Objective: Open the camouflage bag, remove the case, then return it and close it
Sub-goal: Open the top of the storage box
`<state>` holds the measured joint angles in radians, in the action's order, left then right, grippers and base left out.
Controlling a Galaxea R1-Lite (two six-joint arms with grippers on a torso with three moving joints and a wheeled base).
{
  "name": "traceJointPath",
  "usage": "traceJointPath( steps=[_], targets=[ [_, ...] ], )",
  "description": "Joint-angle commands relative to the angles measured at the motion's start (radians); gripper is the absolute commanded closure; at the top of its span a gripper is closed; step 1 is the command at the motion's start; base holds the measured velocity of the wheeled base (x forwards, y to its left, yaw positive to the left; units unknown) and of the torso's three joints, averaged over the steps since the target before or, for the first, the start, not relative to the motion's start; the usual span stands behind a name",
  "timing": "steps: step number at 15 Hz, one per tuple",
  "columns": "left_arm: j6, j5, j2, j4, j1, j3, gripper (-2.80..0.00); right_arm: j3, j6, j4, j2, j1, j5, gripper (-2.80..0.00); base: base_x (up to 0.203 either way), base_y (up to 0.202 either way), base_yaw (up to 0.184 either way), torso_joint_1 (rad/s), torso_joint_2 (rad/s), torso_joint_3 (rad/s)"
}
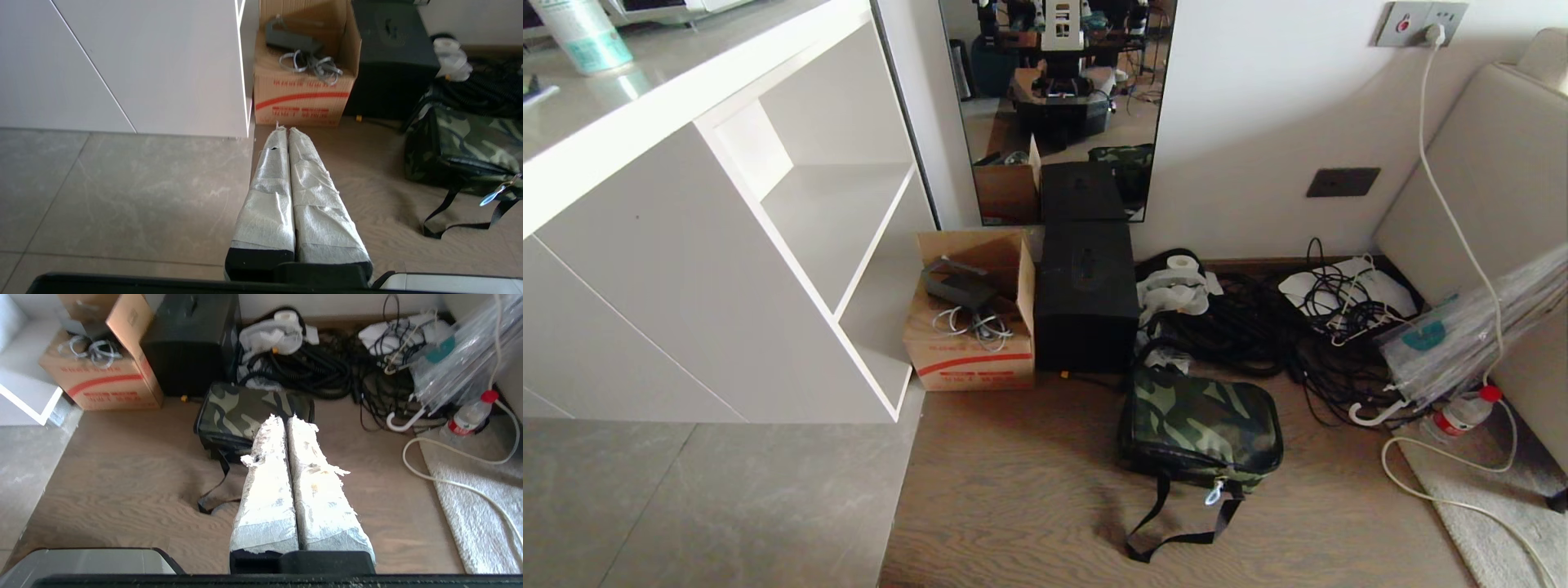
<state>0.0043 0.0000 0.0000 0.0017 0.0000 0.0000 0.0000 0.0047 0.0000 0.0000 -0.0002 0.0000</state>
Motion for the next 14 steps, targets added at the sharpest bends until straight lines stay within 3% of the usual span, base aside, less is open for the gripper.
traceJointPath(
  steps=[1, 14],
  targets=[
    [0.000, 0.000, 0.000, 0.000, 0.000, -0.001, 0.00, 0.000, 0.000, 0.000, 0.000, 0.000, 0.000, 0.00, 0.000, 0.000, 0.000, 0.002, 0.01, -0.198],
    [-0.001, 0.000, 0.000, 0.000, 0.000, 0.000, 0.00, 0.000, 0.000, 0.000, 0.000, 0.000, 0.000, 0.00, 0.000, 0.000, 0.000, 0.002, 0.00, -0.197]
  ],
)
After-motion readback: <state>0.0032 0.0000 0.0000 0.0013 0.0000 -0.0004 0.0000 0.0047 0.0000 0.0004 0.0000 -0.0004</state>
